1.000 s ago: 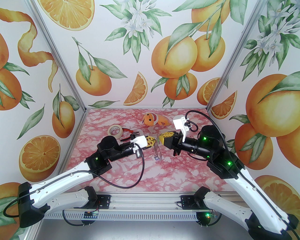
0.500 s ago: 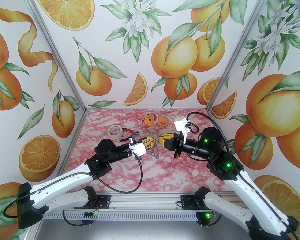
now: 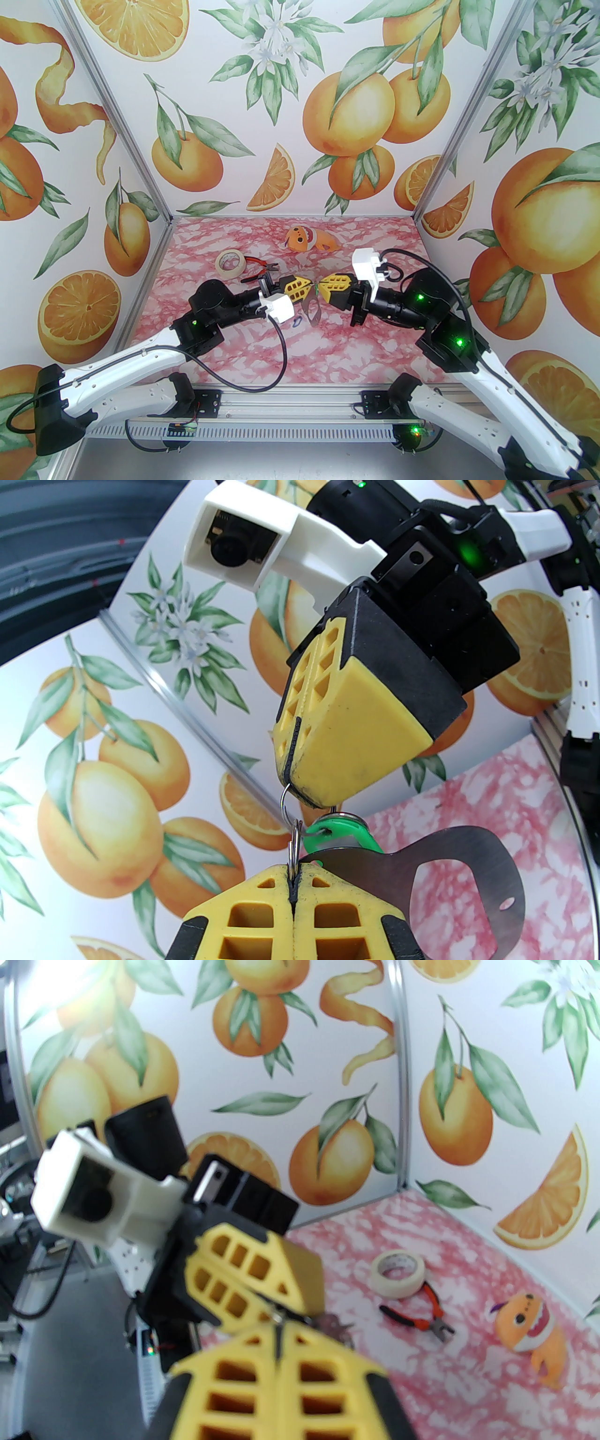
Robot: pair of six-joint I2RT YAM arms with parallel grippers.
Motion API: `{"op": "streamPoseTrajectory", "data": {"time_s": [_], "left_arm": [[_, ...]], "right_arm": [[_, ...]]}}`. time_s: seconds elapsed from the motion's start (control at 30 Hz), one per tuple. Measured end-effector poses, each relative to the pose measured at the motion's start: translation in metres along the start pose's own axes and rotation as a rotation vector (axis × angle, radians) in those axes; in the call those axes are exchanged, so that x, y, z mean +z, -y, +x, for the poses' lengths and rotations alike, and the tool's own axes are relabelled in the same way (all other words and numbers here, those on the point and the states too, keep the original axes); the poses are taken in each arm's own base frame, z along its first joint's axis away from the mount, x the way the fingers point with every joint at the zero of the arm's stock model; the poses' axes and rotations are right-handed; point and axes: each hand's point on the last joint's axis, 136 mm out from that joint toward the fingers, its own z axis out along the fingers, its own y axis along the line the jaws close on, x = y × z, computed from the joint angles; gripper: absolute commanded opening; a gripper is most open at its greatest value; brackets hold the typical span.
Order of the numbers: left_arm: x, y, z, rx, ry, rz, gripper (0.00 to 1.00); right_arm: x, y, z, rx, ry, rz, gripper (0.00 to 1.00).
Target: Remove the keys from the keyring
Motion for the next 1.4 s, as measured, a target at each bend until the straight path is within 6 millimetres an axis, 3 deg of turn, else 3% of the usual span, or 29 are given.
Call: {"op": "streamPoseTrajectory", "data": {"time_s": [0.83,1.4], "left_arm": [[0.008,-0.005,0.007,-0.189,-0.115,0.023,0.0],[0.012,-0.002,0.012,-0.254,-0.187,0.074,0.0]], "right_arm": [[-0.003,0.006,0.01,-0.394,-0.038,0.113,0.0],[0.003,0.006,0.018,-0.528,-0.108,0.138,0.0]]}}
